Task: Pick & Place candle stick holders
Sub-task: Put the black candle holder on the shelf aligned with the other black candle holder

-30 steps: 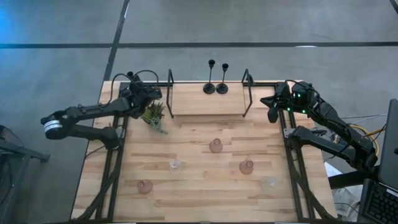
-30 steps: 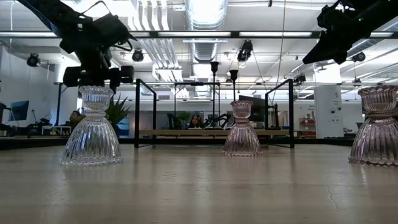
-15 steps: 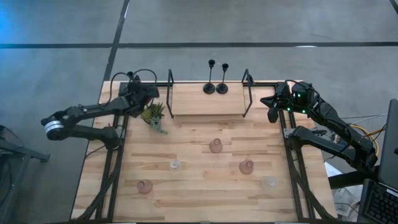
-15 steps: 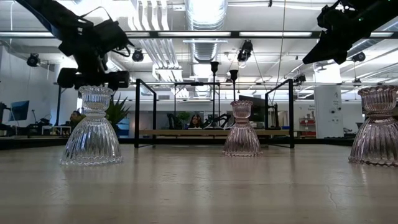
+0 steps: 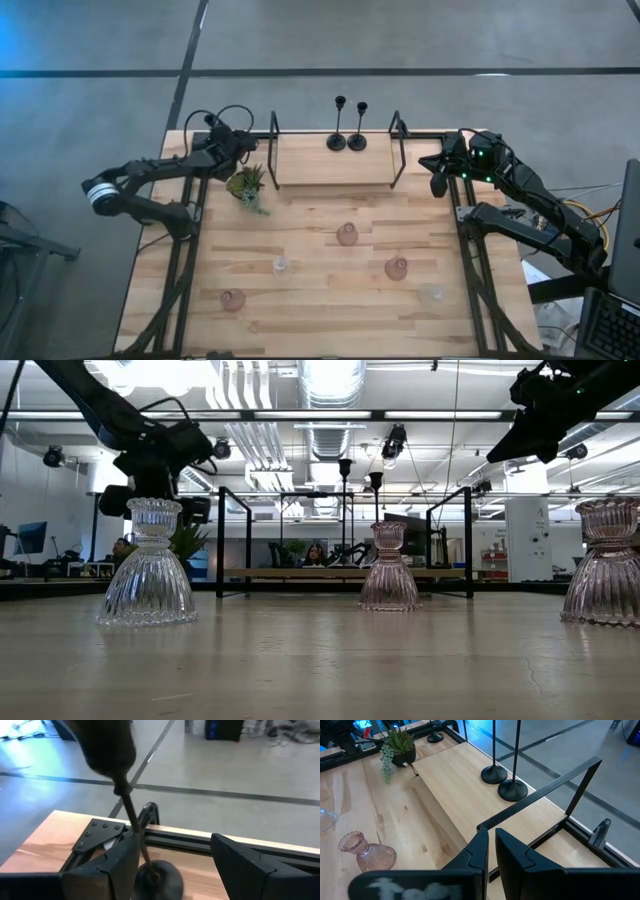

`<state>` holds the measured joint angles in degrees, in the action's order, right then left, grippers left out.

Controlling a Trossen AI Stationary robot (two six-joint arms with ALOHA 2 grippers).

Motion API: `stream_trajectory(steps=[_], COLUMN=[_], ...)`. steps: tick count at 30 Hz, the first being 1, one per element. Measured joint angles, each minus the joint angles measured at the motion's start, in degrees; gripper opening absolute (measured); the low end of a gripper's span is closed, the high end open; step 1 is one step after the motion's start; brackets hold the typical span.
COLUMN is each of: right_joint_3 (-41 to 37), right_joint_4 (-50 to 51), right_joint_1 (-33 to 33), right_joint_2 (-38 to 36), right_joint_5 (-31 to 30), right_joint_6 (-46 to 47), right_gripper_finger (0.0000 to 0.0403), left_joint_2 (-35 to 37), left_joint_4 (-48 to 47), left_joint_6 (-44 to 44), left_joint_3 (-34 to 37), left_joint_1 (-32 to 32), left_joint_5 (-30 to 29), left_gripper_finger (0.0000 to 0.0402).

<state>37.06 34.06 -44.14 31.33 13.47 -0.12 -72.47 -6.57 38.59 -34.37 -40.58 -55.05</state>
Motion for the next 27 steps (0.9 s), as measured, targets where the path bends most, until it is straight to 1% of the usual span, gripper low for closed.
stream_trajectory(steps=[9, 13, 22, 25, 27], right_joint_3=[0.0, 0.0, 0.0, 0.0, 0.0], right_joint_4=[0.0, 0.0, 0.0, 0.0, 0.0], right_joint_1=[0.0, 0.0, 0.0, 0.0, 0.0], right_joint_2=[0.0, 0.0, 0.0, 0.0, 0.0], right_joint_5=[0.0, 0.0, 0.0, 0.0, 0.0], right_joint_6=[0.1, 0.1, 0.0, 0.0, 0.0], right_gripper_finger=[0.0029, 0.0029, 0.0029, 0.0029, 0.0029], left_joint_2=[-1.9, -2.4, -5.6, -6.0, -6.1], left_joint_4=[0.8, 3.1, 12.5, 12.7, 12.7], left_joint_6=[0.2, 0.0, -7.2, -8.6, -9.6], left_joint_3=[-0.1, -0.1, -0.1, -0.2, -0.1], left_joint_1=[-3.8, -5.7, -7.6, -8.0, -8.3], left_joint_5=[-0.4, 0.1, 1.6, 1.6, 1.6], left_gripper_finger=[0.0246, 0.0246, 0.0245, 0.0232, 0.0210])
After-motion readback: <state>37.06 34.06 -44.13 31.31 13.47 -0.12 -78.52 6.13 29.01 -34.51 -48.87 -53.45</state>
